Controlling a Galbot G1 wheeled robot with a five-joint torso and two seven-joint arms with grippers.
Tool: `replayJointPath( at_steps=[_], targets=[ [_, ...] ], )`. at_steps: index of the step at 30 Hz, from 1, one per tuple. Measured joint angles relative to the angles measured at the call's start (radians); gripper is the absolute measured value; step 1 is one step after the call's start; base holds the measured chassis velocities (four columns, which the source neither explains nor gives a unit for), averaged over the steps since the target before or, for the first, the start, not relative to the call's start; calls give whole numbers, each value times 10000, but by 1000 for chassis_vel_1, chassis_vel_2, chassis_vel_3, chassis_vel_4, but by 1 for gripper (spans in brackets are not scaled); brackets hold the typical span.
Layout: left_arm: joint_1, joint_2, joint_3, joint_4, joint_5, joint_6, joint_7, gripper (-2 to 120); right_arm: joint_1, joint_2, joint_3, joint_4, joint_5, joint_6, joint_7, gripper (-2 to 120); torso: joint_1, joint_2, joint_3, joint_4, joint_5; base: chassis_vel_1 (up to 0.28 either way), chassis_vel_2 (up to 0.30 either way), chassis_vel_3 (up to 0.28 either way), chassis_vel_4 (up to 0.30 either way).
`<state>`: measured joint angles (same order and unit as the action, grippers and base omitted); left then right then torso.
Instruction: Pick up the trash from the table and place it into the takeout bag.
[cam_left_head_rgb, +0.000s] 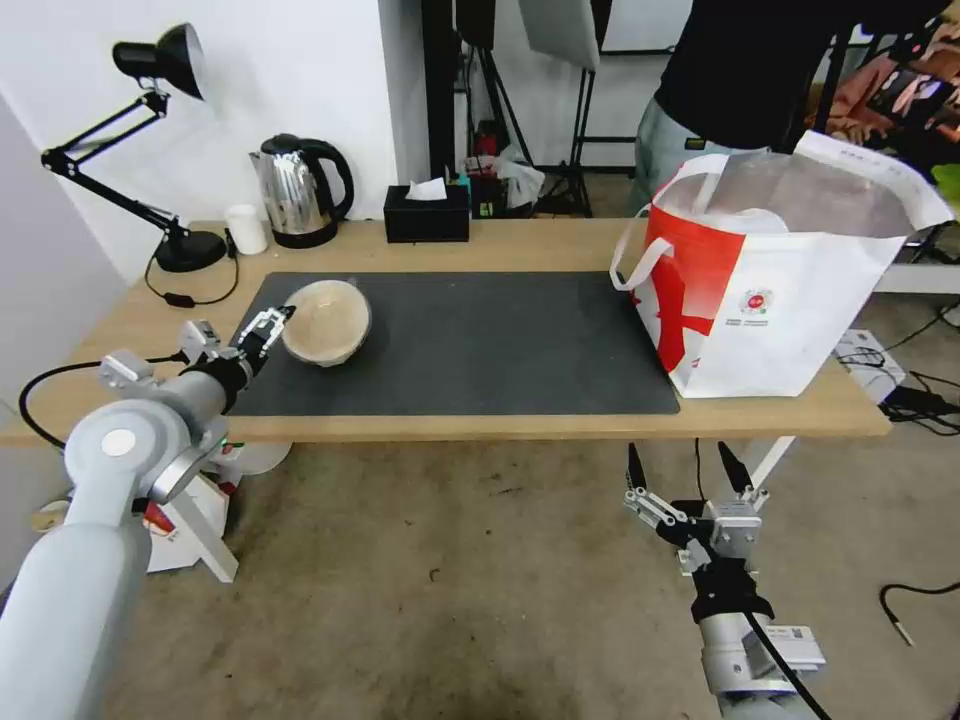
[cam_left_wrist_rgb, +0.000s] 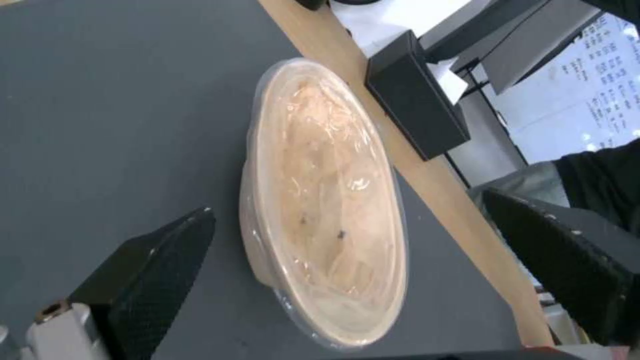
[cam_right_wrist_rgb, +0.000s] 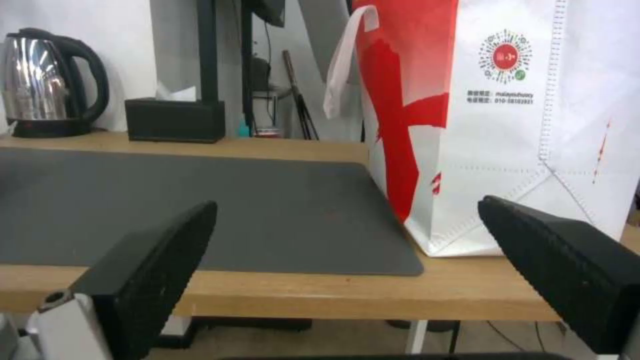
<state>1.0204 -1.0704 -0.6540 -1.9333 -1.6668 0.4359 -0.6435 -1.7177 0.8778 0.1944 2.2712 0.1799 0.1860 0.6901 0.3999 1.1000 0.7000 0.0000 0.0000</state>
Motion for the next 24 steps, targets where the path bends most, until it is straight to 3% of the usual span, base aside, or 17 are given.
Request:
replayJointPath(
  at_steps=[24],
  targets=[
    [-436, -174, 507, 551, 146, -11, -21, 100, 0, 0, 0, 0, 0, 0, 0, 100, -1, 0, 0, 0, 0, 0, 0, 0, 0]
  ],
)
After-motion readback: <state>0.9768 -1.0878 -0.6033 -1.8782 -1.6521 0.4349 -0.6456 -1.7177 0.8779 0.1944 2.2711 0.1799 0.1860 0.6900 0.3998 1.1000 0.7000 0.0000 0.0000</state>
